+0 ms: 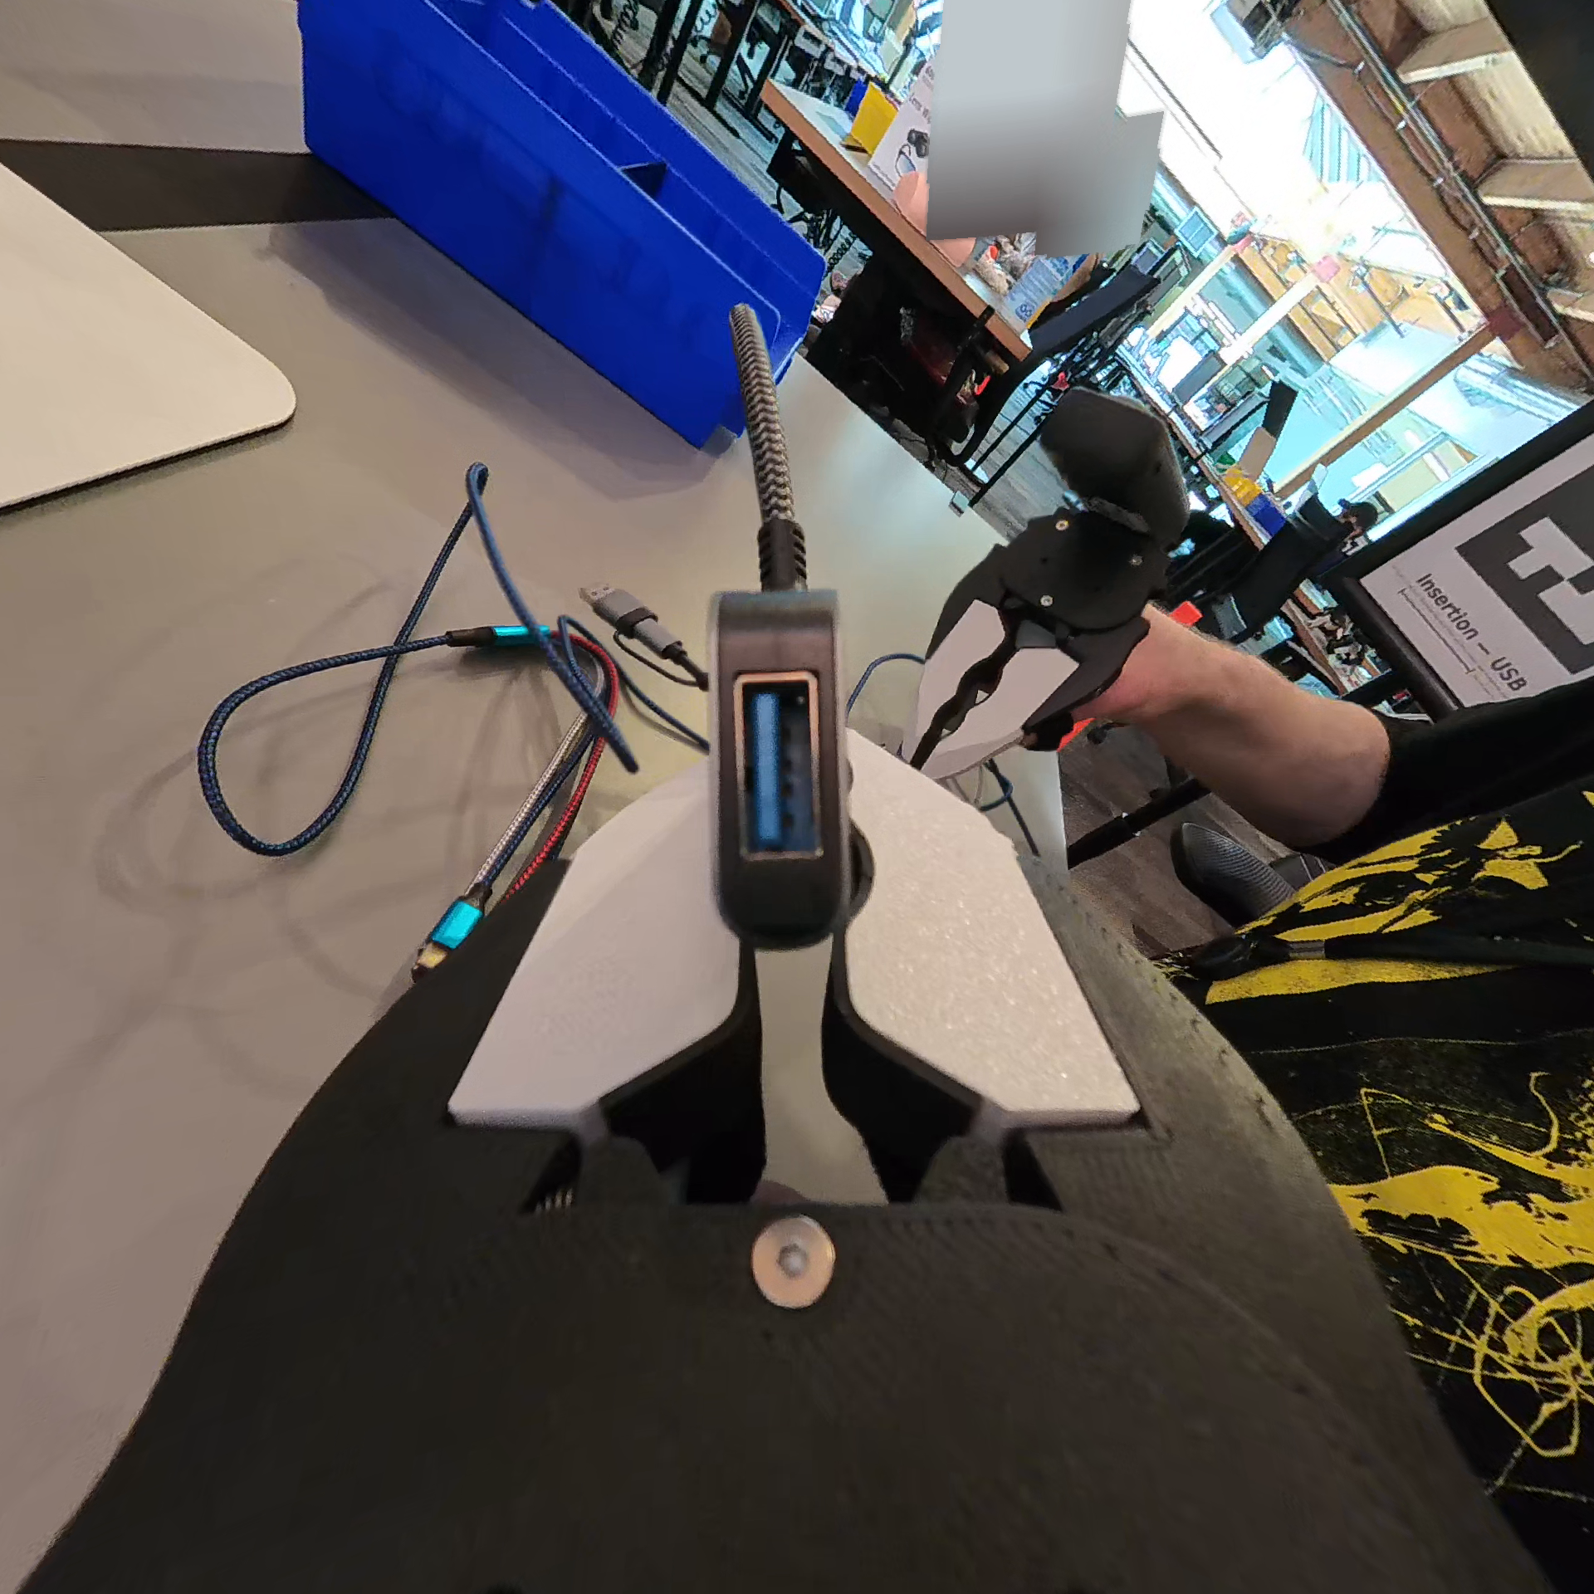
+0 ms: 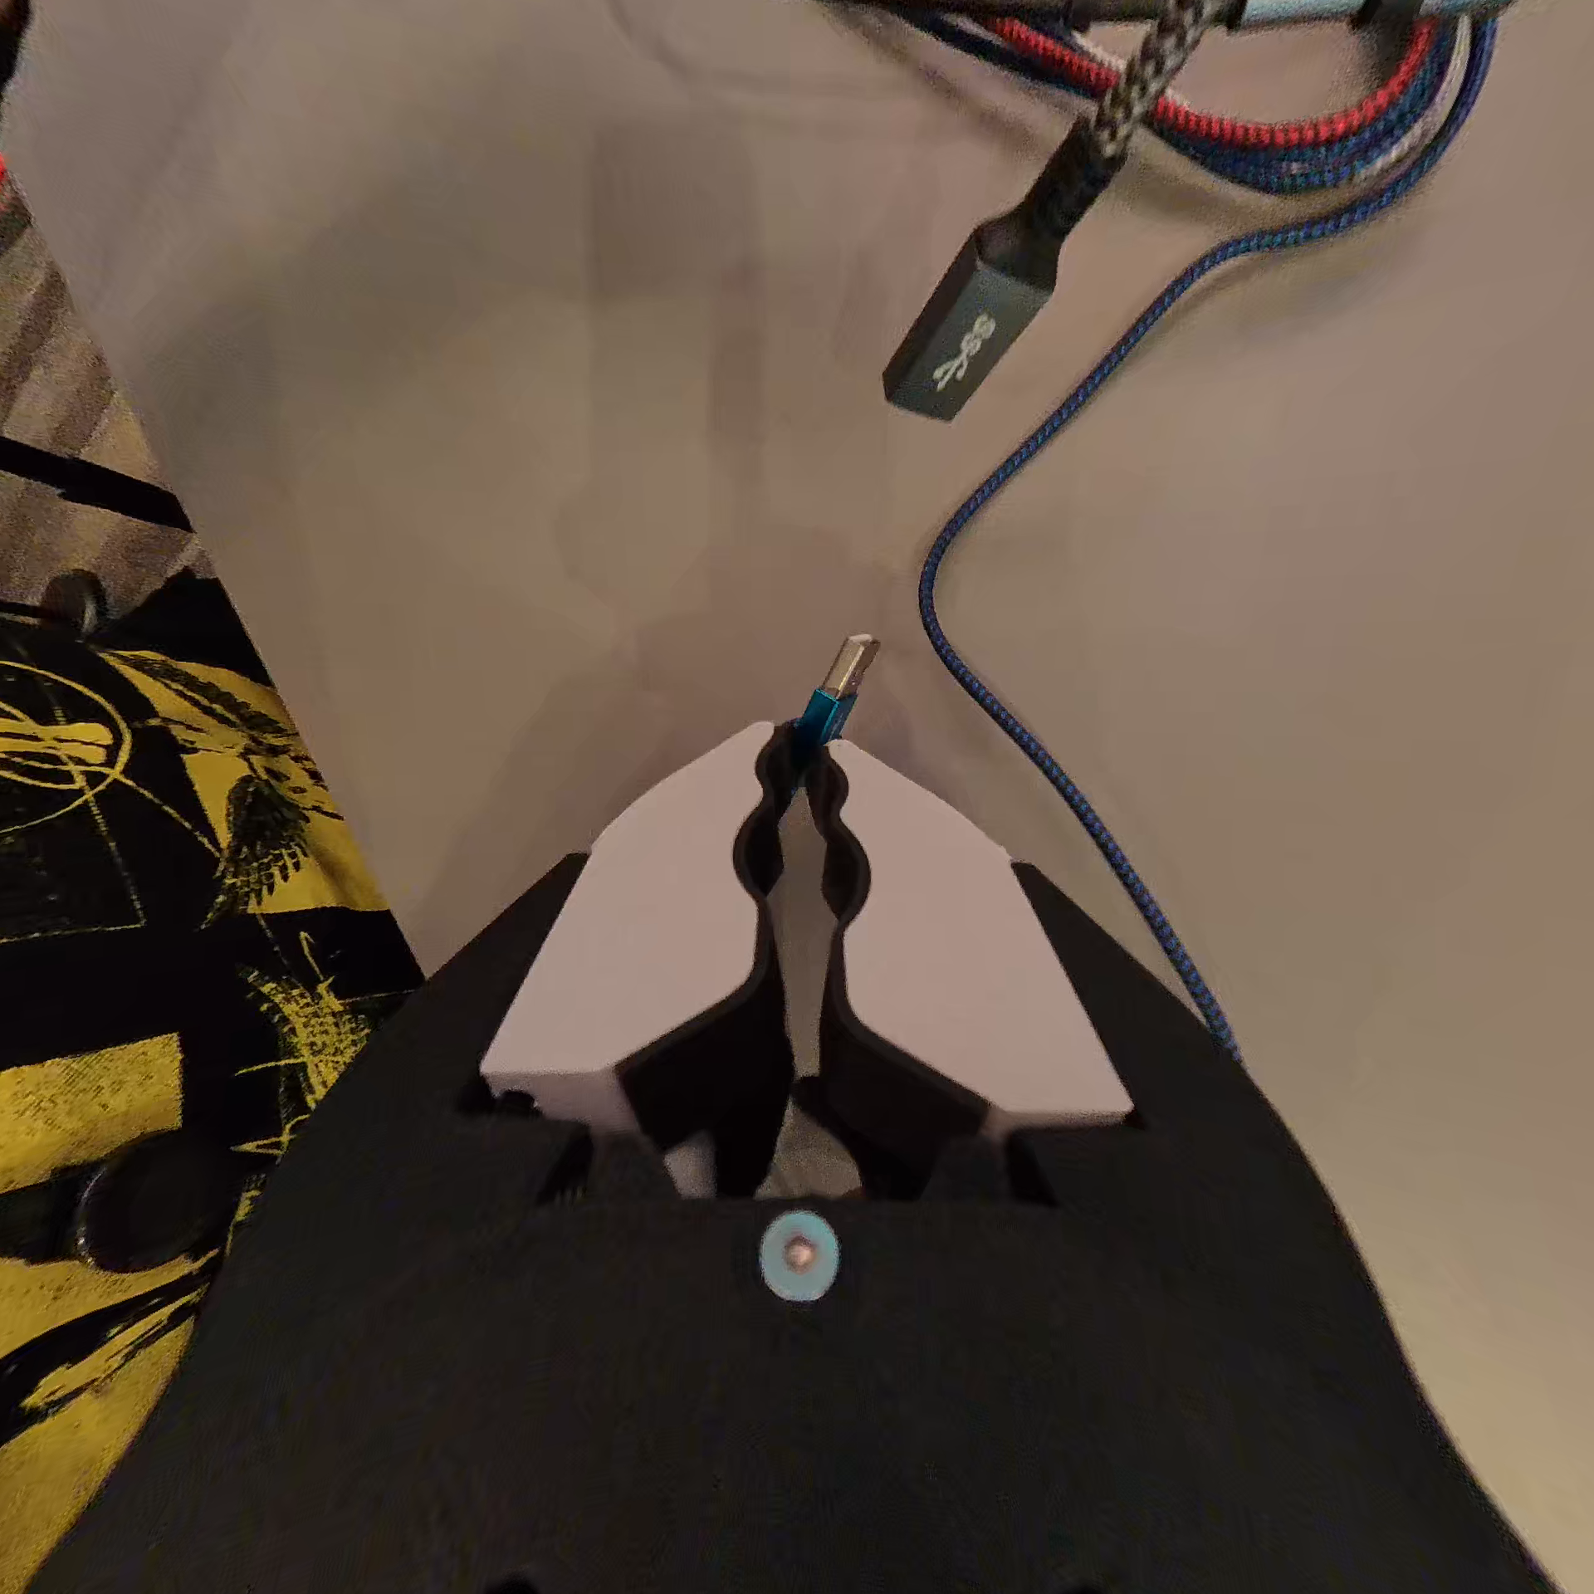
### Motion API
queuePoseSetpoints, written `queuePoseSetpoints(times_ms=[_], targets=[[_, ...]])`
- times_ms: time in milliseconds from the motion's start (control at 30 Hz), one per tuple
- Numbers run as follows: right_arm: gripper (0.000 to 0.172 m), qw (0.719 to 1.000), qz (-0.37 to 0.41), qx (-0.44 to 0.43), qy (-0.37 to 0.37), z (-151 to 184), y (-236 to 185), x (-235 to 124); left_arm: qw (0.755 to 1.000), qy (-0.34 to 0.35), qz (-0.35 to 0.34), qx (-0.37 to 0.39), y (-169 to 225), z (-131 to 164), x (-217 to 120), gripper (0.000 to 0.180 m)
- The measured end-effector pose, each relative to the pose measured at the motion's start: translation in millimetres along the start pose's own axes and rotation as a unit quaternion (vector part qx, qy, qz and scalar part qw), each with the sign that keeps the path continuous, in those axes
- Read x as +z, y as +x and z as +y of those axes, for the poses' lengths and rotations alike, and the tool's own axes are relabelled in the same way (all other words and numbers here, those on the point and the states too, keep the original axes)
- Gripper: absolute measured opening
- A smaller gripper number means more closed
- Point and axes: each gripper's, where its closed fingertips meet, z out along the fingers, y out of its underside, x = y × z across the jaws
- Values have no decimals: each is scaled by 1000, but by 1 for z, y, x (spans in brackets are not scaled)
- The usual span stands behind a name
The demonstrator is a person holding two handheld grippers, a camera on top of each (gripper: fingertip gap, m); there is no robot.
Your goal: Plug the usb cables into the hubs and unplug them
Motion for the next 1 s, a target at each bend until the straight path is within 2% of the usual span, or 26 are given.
queuePoseSetpoints(times_ms=[100,200,300,467,600,733,867,1000], targets=[[4,999,-29,7,22,-9,-4,-9,1000,-2,-2,6,1,-1,-1,11],[4,999,-32,-35,24,-13,-7,-12,1000,-3,3,8,3,-2,1,11],[11,999,-21,-39,0,-13,-6,-8,1000,-10,4,7,2,1,4,11],[24,996,72,-16,-47,5,5,9,1000,-14,0,7,1,4,4,11],[13,990,121,-26,-62,20,7,22,1000,-11,3,3,-1,3,5,11],[6,992,119,-34,-22,13,3,32,1000,-14,6,0,-2,7,6,11],[5,998,47,-29,25,-4,-8,26,1000,-18,7,1,-2,8,3,11],[5,994,-58,-58,68,-37,-29,0,999,-37,9,19,3,9,2,11]])
